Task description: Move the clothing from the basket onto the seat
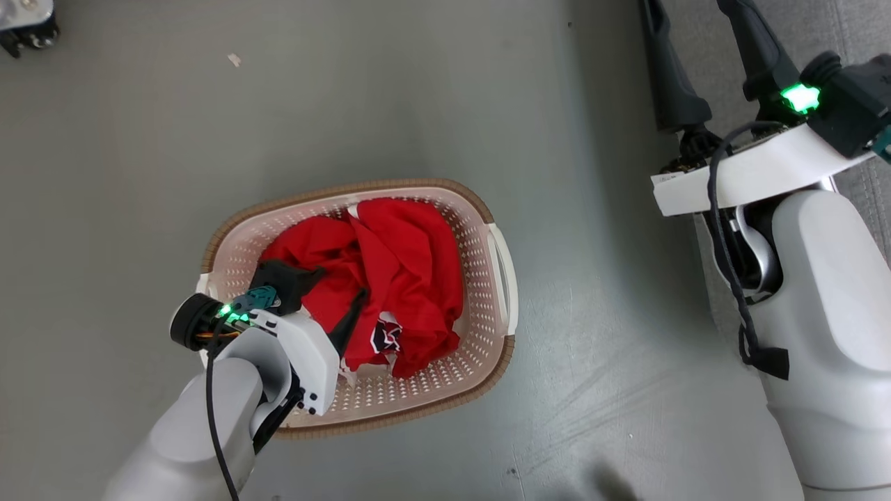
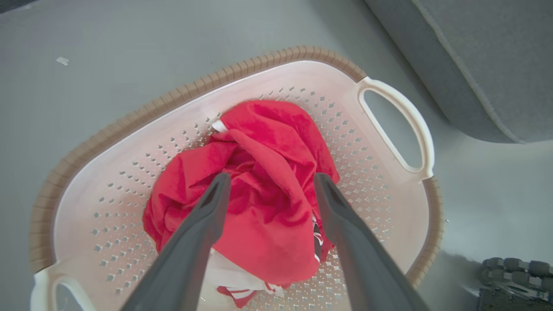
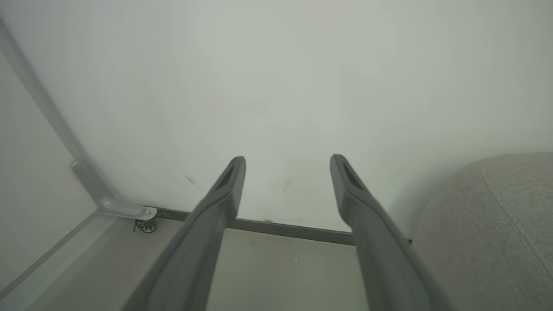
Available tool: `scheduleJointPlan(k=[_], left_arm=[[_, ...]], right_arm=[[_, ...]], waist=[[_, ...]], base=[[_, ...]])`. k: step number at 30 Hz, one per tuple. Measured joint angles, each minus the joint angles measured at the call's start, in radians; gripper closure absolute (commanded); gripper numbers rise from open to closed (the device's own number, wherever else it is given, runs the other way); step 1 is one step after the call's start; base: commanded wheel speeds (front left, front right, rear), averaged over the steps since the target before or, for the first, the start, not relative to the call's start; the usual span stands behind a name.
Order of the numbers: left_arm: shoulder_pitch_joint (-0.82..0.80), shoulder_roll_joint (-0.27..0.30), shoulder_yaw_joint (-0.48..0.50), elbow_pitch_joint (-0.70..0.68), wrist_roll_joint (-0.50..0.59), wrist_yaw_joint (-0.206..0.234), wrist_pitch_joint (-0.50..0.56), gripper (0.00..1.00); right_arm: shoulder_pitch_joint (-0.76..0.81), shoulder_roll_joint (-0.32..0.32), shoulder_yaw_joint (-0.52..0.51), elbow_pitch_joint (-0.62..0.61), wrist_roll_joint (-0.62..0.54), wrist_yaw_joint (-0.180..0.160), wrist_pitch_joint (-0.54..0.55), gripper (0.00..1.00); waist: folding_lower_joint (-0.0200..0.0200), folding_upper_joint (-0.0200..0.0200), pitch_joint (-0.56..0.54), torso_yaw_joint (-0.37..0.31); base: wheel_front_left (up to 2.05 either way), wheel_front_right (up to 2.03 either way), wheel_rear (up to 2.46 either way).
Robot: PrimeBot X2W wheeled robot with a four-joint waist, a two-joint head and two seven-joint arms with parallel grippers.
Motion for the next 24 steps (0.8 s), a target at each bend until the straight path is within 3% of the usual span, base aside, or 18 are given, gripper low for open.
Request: scheduleJointPlan(k=[24], left_arm=[[-0.158,0.013,-0.133,0.076,-0.011,0.000,0.055,0.00]], right_arm=[[-0.144,0.000,0.056,-0.018,0.046,0.000,-0.002,0.00]], waist=[[0.0000,0.0000,0.168,-0.053]], base=[[0.00,0.00,0.00]])
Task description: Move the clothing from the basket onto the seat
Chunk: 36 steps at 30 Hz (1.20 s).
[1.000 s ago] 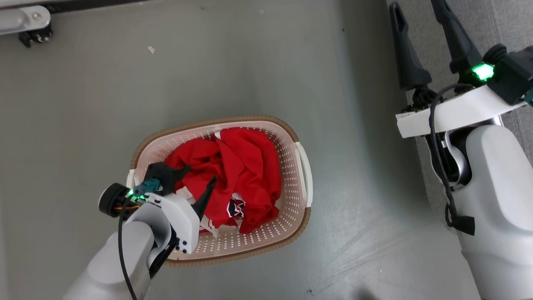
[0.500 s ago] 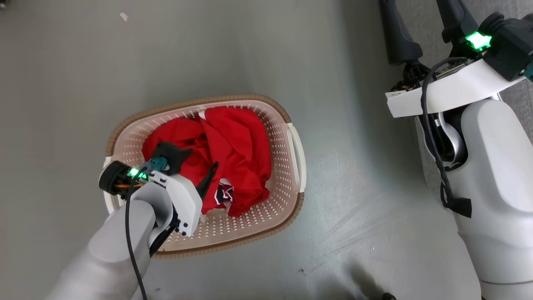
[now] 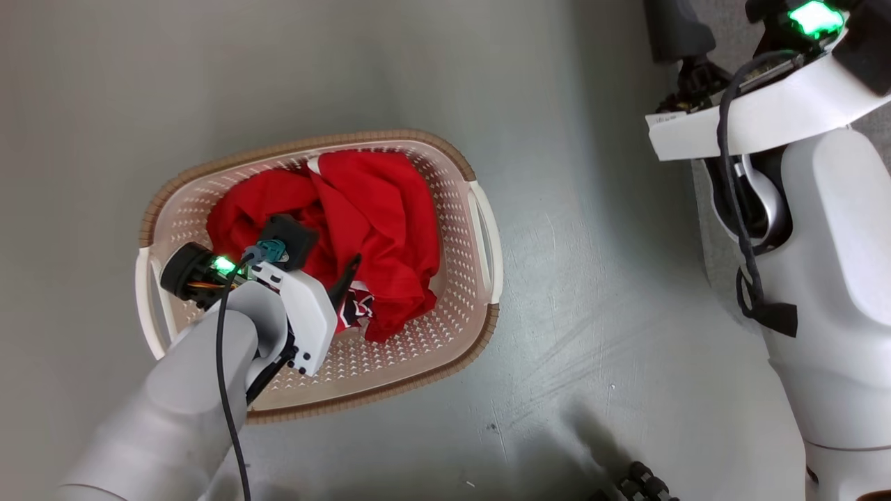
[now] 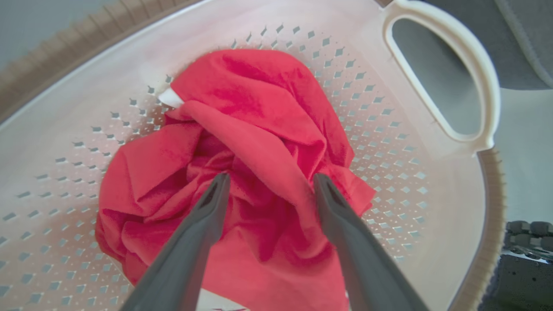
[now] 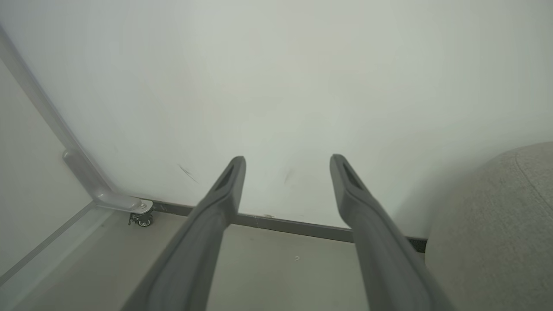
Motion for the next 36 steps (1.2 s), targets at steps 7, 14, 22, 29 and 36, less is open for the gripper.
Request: scheduleJointPlan(k=[7,14,22,29,36], left_arm=[[-0.020,0.015,-0.018,0.038,-0.022,0.000,0.022,0.00],[-0.049,0.022,-0.045,0.046,-0.037,0.000,0.023,1.00],[-0.056,0.003,-0.052,0.044,-0.076,0.000,0.033,1.00],[-0.075,-0.002,-0.049,0.032,-0.096,0.000,0.012,1.00],[-0.075,0.008,-0.017,0.021,-0.112,0.000,-0.053,1.00]], right_arm=[[-0.022,0.000,0.007,-0.005,0.018,0.000,-0.001,0.00],[-0.034,0.000,0.008,-0.005,0.027,0.000,-0.004,0.00],[-0.045,0.000,0.007,0.001,0.028,0.000,-0.004,0.00],[-0.045,0.000,0.005,0.008,0.025,0.000,-0.004,0.00],[-0.045,0.000,-0.005,0.014,0.013,0.000,-0.004,0.00]], waist=[[0.0000,0.0000,0.033,-0.015],[0.0000,0.0000,0.057,-0.029],[-0.0001,0.0000,0.060,-0.033],[-0.0001,0.0000,0.051,-0.026],[-0.0001,0.0000,0.035,-0.015]], base=[[0.00,0.00,0.00],[0.00,0.00,0.00],[0.00,0.00,0.00],[0.00,0.00,0.00],[0.00,0.00,0.00]])
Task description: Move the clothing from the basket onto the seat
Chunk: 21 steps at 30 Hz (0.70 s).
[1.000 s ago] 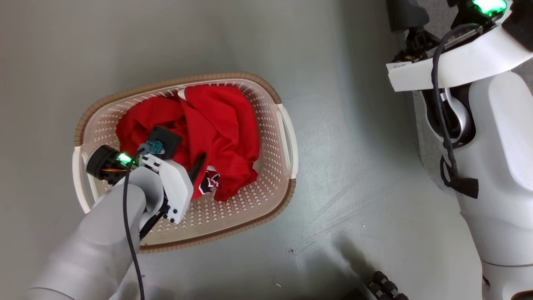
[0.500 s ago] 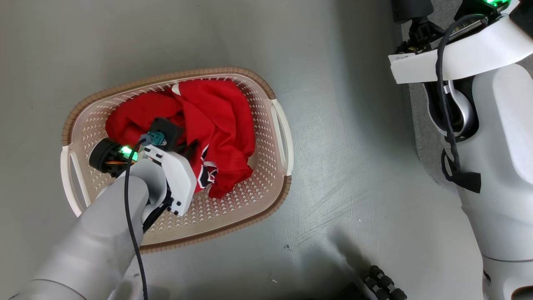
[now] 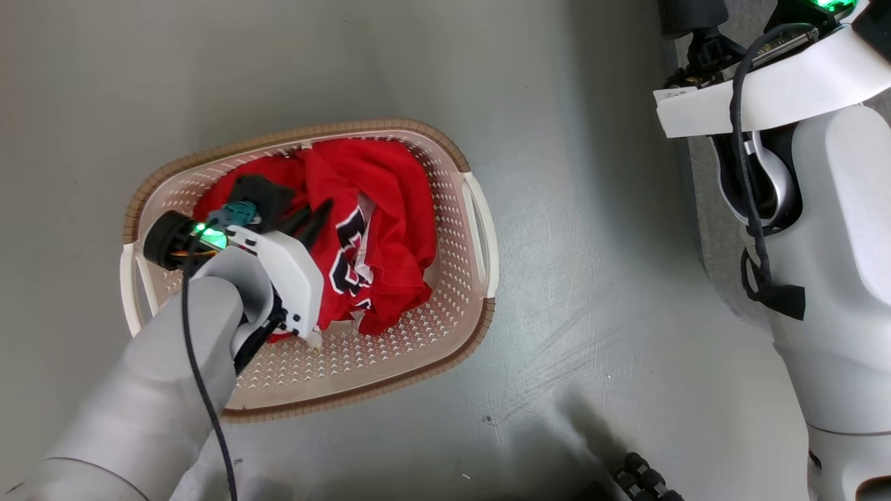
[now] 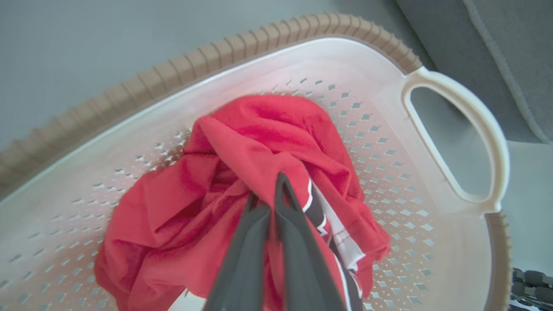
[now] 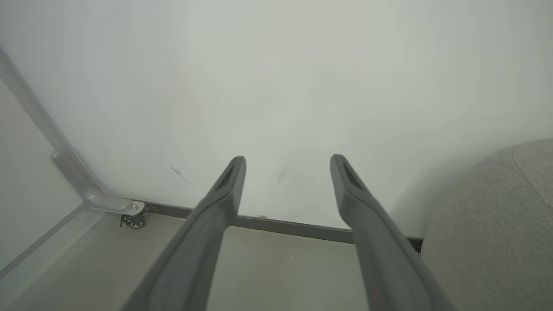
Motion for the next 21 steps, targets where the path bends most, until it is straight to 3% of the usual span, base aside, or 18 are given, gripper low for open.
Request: scheduleJointPlan(k=[21], left_arm=[[0.079,0.005,0.086,-0.050,-0.054,0.002,-0.157,1.00]], right_arm=[[0.023,-0.005,-0.024,0.064,-0.069,0.000,0.000,0.00]], waist=[[0.0000,0.0000,-0.101,0.064]], base=[[0.00,0.00,0.00]])
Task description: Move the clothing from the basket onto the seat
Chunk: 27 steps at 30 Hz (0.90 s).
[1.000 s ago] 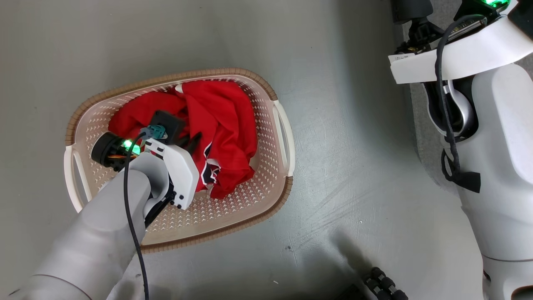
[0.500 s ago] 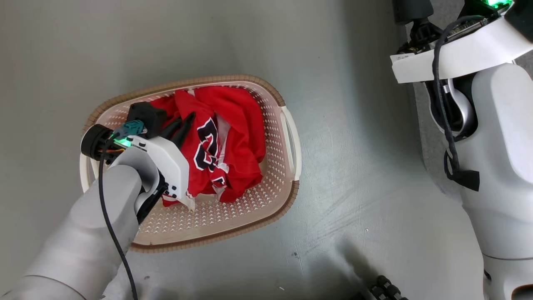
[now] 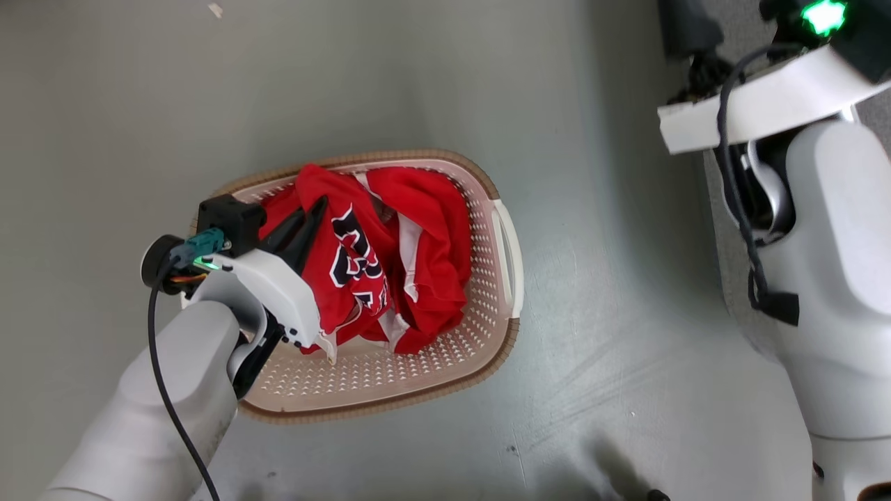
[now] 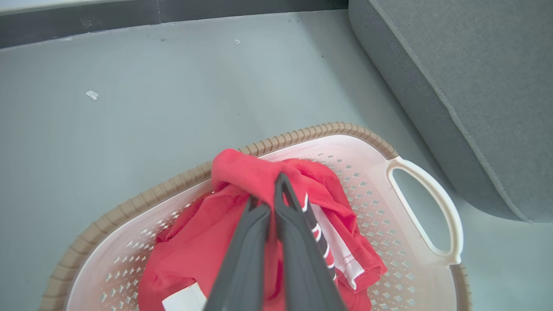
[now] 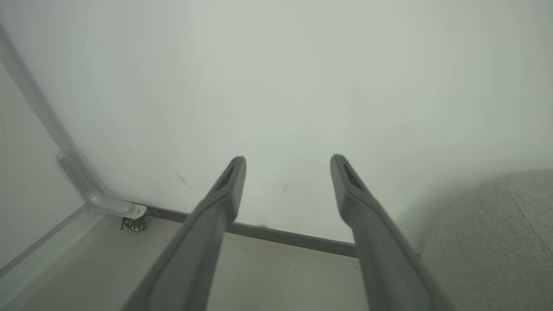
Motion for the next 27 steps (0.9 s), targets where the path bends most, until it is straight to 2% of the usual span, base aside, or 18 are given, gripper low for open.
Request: scheduleJointPlan(k=[12,17,27], left_arm=[[0.057,0.005,0.053,-0.081,-0.007,0.019,-0.016,1.00],[0.087,0.020,0.113,-0.169,-0.004,0.045,-0.016,1.00],[0.156,0.059,0.227,-0.316,0.027,0.071,-0.017,1.00]], right_arm=[[0.086,-0.033,-0.005,0.040,-0.024,0.000,0.000,0.00],[0.134,-0.043,-0.021,0.054,-0.024,0.000,0.000,0.00],[0.189,-0.064,-0.056,0.056,-0.025,0.000,0.000,0.00]], waist=[[0.0000,0.0000,-0.088,0.050],[0.0000,0.0000,-0.143,0.077],[0.0000,0.0000,-0.240,0.118]], base=[[0.00,0.00,0.00],[0.00,0.00,0.00],[0.00,0.00,0.00]])
